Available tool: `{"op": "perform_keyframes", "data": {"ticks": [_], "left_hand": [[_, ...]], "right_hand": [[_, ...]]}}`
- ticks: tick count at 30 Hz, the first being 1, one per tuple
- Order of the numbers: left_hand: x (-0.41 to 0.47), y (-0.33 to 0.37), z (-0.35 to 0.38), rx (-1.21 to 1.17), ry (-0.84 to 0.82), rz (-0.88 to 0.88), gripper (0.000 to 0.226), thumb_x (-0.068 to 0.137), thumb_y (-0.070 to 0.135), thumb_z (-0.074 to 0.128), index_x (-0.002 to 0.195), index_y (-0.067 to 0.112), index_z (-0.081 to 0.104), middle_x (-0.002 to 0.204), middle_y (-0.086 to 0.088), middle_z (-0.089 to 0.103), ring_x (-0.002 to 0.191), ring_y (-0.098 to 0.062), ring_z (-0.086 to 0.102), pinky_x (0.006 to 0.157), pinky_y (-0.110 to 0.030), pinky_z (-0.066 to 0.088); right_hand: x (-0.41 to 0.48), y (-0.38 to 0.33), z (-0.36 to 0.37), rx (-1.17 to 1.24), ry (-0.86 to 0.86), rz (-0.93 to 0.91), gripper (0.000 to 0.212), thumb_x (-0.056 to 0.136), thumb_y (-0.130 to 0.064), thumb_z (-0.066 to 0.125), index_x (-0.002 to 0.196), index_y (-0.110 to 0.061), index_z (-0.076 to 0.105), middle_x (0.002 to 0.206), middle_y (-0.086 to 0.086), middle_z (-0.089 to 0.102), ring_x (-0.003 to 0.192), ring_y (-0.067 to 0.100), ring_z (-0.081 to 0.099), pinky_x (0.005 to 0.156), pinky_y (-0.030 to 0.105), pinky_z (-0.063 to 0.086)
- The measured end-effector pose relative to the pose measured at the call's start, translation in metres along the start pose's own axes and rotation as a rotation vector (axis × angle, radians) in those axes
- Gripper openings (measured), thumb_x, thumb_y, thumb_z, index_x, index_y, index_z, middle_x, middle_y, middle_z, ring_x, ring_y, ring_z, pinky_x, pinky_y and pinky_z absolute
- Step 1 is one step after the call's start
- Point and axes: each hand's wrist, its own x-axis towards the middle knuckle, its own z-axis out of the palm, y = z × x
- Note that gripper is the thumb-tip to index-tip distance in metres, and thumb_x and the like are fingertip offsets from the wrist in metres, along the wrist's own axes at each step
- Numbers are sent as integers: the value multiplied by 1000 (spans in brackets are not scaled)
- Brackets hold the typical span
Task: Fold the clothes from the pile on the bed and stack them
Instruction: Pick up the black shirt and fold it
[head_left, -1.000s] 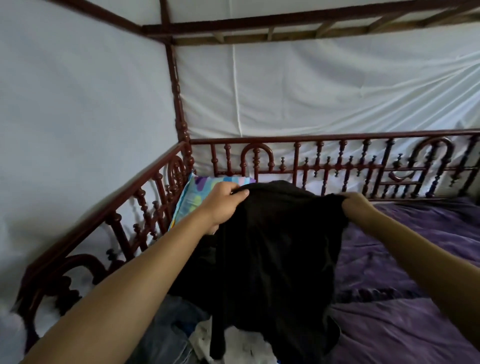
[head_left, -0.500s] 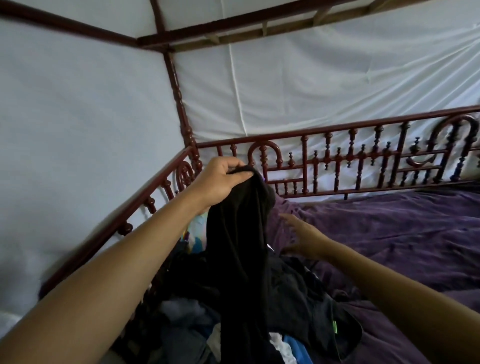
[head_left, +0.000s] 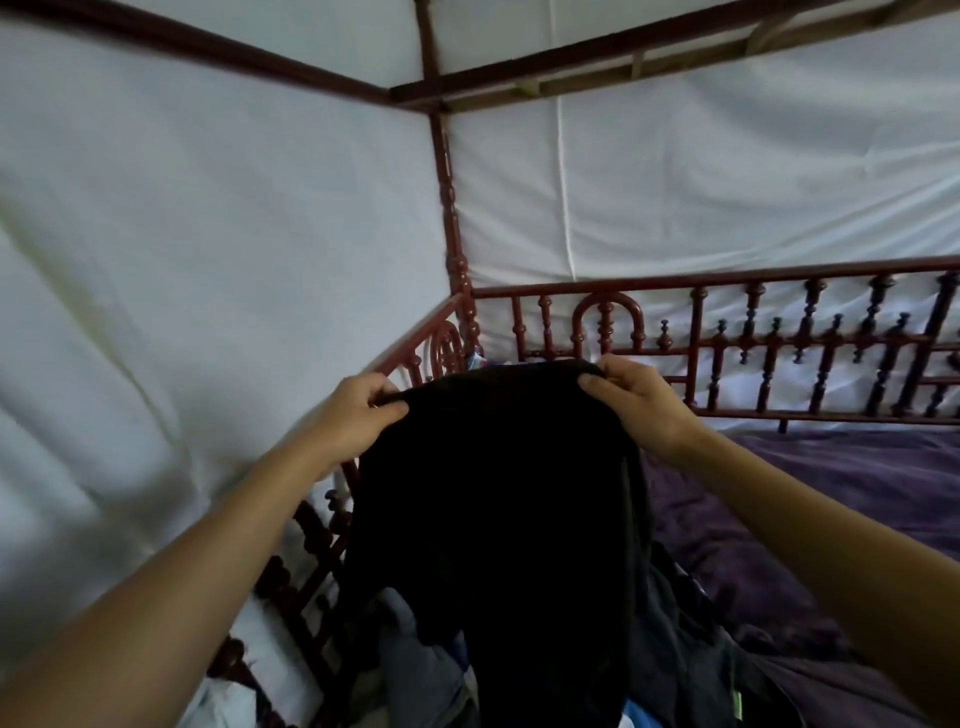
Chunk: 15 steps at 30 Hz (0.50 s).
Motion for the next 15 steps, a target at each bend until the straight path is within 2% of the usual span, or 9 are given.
{"op": "perform_keyframes", "data": {"ticks": [3,5,6,8,10,12,15], "left_hand": [[-14,-4,43,-198,-153,-25,26,81,5,72,97,20,59,85,2,71,74,-16,66,62,-20,49],[-23,4,74,-354,-339,-78,42,79,8,76,113,25,57,86,-3,73,75,-18,70,60,-21,52],[-26,8,87,-388,-406,-94,41,81,8,74,116,23,58,86,-5,74,75,-21,71,61,-23,53],[-28,15,102,-379,-417,-70,26,87,6,67,112,12,64,89,-9,73,77,-25,69,66,-26,53],[-24,21,103,-414,-362,-11,15,91,2,60,103,5,68,88,-10,70,79,-24,65,71,-27,50],[-19,30,96,-466,-343,51,18,91,0,57,96,11,71,84,-3,72,78,-15,67,71,-20,52],[-13,51,83,-468,-397,158,27,90,-2,54,86,18,71,78,3,72,76,-9,67,71,-16,52]], "right_hand": [[-3,-31,9,-122,-43,-112,23,95,-20,59,73,-21,55,57,-13,50,53,3,49,49,17,37],[-7,-42,11,-166,-54,-138,20,94,-20,60,75,-18,57,58,-13,51,54,2,49,49,16,37],[-10,-45,9,-189,-62,-127,18,94,-21,61,76,-16,58,59,-12,52,55,3,50,50,16,38],[-20,-46,-4,-243,-106,-61,17,90,-20,66,75,-14,60,60,-12,54,56,3,52,52,17,39],[-35,-39,-26,-337,-241,89,14,82,-18,74,79,-9,63,67,-3,60,64,9,58,60,23,44],[-58,-23,-44,-482,-397,265,15,75,-16,78,86,-12,68,79,3,68,75,13,65,71,29,50],[-99,15,-50,-787,-491,477,18,68,-19,79,72,-24,63,72,-10,64,69,3,61,68,24,47]]}}
